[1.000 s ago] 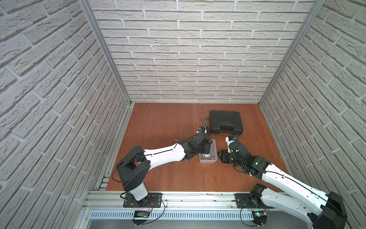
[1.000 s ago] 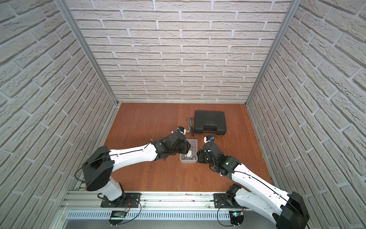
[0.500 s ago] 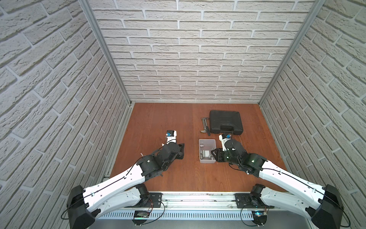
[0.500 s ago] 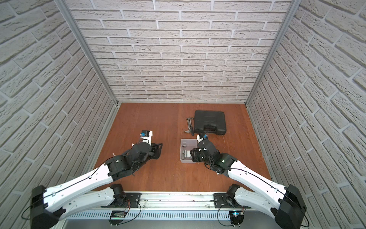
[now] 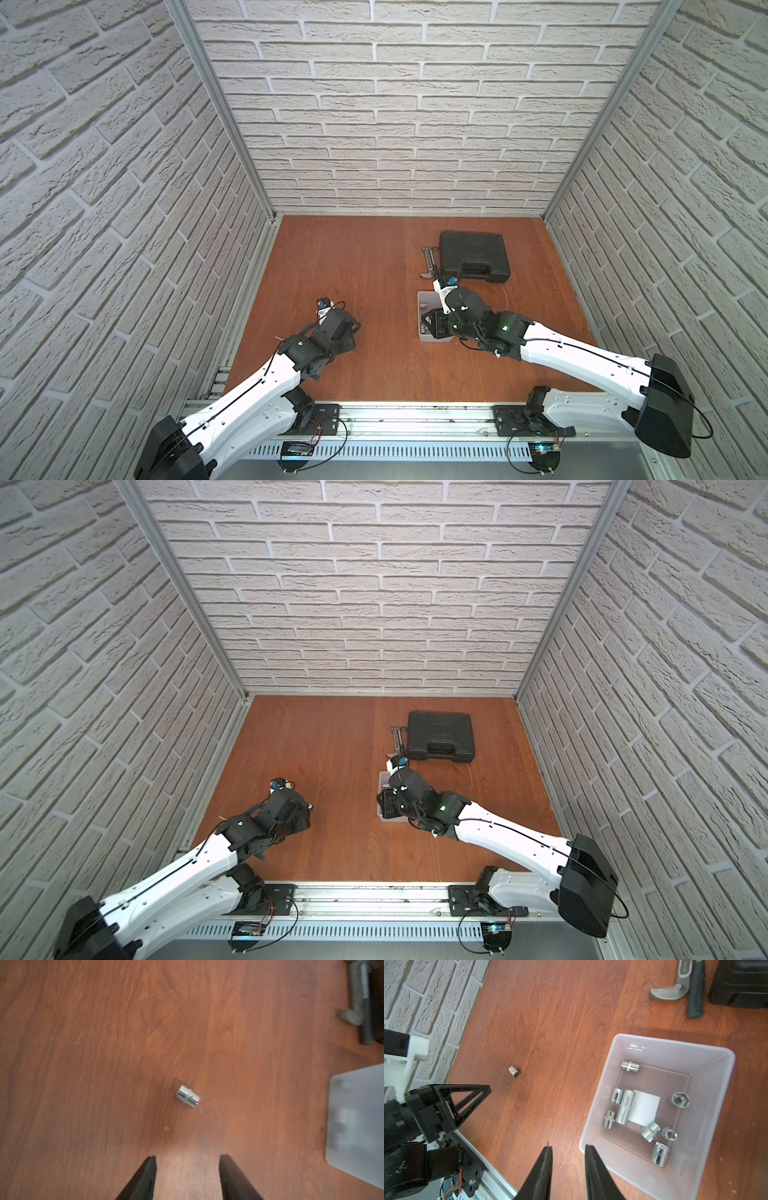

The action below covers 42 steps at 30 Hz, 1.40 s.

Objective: Put the socket on the desktop into the storage box
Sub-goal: Place the socket head in the storage box, then pick up the socket head at the center of the board.

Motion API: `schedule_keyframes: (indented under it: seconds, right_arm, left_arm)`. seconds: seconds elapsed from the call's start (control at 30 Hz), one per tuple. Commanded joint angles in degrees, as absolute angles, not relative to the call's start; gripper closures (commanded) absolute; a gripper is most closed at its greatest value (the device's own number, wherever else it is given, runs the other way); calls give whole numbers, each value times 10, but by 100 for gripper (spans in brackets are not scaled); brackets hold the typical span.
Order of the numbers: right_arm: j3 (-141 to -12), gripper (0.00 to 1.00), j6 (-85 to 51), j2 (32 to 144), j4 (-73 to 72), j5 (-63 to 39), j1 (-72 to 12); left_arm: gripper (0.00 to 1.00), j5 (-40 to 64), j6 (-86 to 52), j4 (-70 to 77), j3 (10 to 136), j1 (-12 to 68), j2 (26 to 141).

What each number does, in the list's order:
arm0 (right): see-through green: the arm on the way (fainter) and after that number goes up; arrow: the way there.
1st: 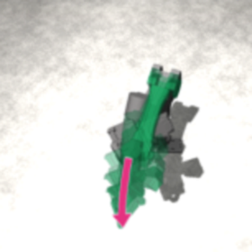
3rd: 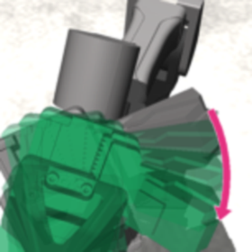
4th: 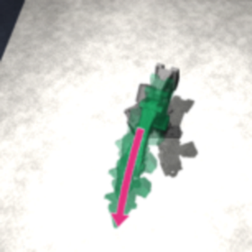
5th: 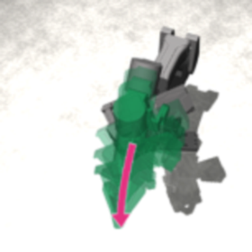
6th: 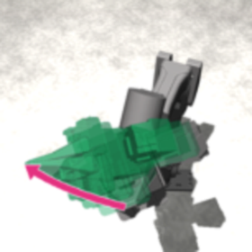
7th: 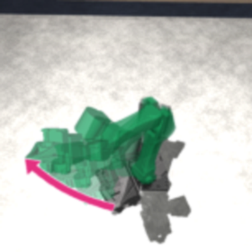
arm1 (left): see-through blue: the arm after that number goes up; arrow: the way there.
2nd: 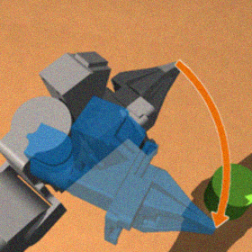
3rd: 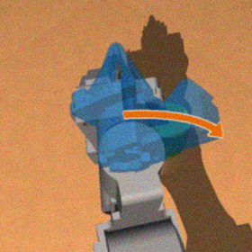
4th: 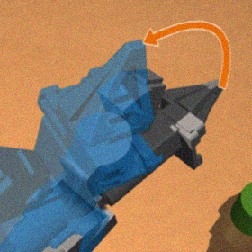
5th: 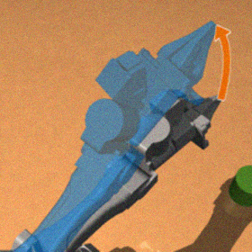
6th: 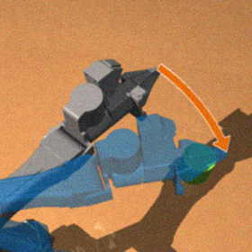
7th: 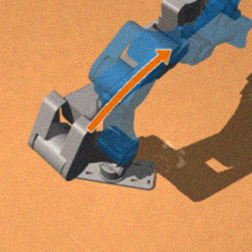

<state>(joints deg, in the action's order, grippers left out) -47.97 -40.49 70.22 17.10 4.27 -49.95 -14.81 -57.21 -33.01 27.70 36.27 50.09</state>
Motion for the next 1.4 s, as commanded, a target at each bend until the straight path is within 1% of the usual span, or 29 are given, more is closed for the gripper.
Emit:
schedule_keyframes:
  seconds: [0.0, 0.1, 0.27, 0.43, 0.53, 0.63, 1.0, 1.17, 1.37]
  right_arm:
    - [-492, 68, -396, 719, 130, 50, -511]
    - [-489, 68, -397, 732, 126, 49, -511]
    - [-489, 68, -396, 735, 127, 44, -511]
    - [-484, 68, -394, 725, 134, 49, -512]
    - [-480, 68, -392, 720, 135, 52, -512]
    - [-479, 67, -393, 719, 135, 53, -512]
    - [-473, 67, -389, 707, 139, 61, -512]
    - [-474, 67, -391, 708, 139, 63, -511]
    - [-474, 67, -389, 709, 140, 65, -512]
  left_arm:
    - [47, -106, -567, -317, 298, 326, 537]
    - [48, -76, -562, -291, 309, 299, 577]
    - [48, -64, -562, -263, 323, 293, 619]
    - [43, -61, -535, -258, 336, 292, 636]
    - [39, -64, -514, -260, 344, 291, 645]
    - [38, -70, -503, -270, 355, 290, 660]
    - [41, -78, -504, -274, 362, 271, 692]
    - [41, -58, -492, -247, 355, 251, 705]
    - [43, -62, -484, -231, 362, 248, 743]
